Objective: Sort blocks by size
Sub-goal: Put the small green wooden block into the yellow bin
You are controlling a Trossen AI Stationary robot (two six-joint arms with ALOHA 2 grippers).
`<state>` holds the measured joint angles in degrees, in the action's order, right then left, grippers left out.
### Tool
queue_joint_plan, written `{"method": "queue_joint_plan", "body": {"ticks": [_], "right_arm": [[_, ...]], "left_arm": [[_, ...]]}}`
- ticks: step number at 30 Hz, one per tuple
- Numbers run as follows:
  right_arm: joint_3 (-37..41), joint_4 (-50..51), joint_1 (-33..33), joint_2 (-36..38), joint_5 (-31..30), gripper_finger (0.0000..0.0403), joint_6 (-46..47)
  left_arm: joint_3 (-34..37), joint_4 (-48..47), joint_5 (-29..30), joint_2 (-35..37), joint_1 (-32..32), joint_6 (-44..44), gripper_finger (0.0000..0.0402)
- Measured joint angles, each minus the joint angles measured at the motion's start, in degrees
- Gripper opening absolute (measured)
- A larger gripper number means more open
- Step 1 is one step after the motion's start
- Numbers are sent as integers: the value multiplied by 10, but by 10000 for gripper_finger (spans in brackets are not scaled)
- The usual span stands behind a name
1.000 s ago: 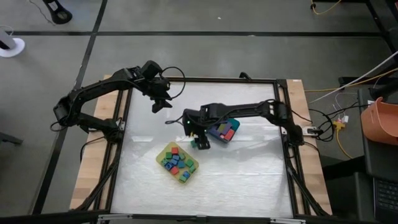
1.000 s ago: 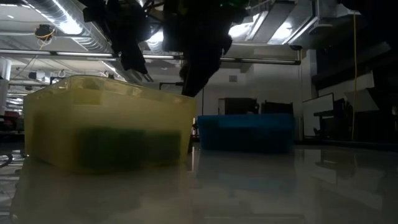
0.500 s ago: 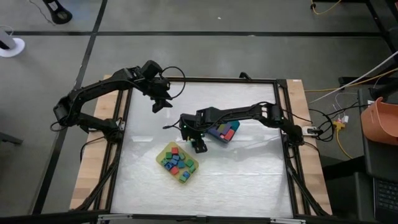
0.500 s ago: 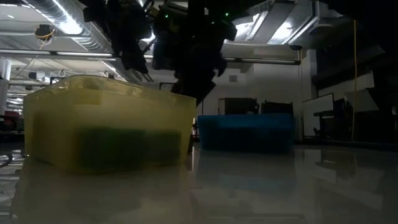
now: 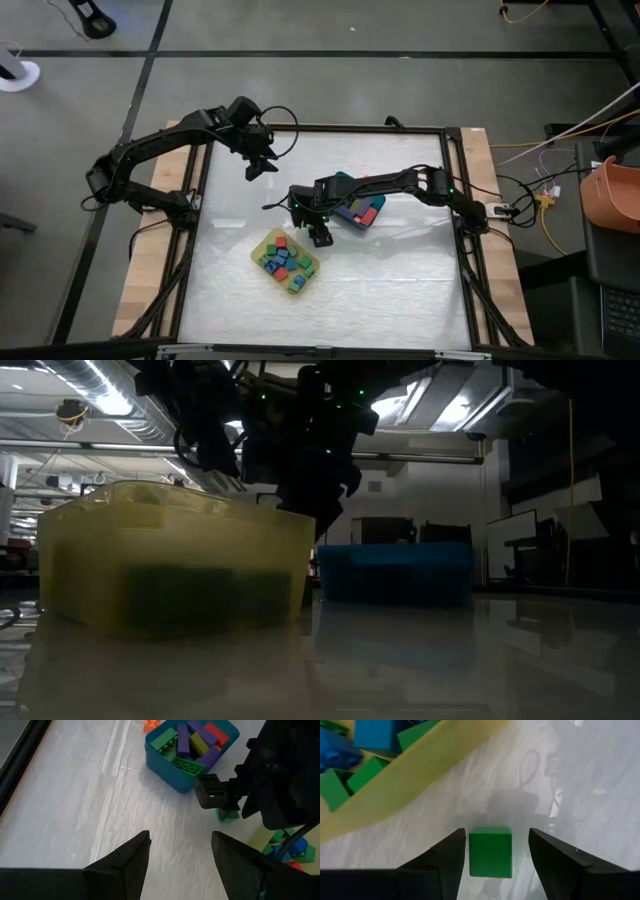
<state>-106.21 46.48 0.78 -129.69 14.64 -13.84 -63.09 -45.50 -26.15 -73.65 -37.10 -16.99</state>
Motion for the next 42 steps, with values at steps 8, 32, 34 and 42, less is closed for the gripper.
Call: {"method": "queue_joint_plan", "body": {"ticks": [8, 32, 34, 42], "right_arm": [[0, 10, 0, -5, -6, 216, 15], [26, -6, 0, -5, -12, 154, 7], [26, -6, 0, -5, -6, 130, 4], [-18, 50, 0, -5, -22, 128, -47]], "left_arm": [[0, 0, 0, 0, 0, 0, 200], [0, 1, 0, 0, 0, 3, 200], [0, 1, 0, 0, 0, 3, 200], [0, 1, 0, 0, 0, 5, 200]]}}
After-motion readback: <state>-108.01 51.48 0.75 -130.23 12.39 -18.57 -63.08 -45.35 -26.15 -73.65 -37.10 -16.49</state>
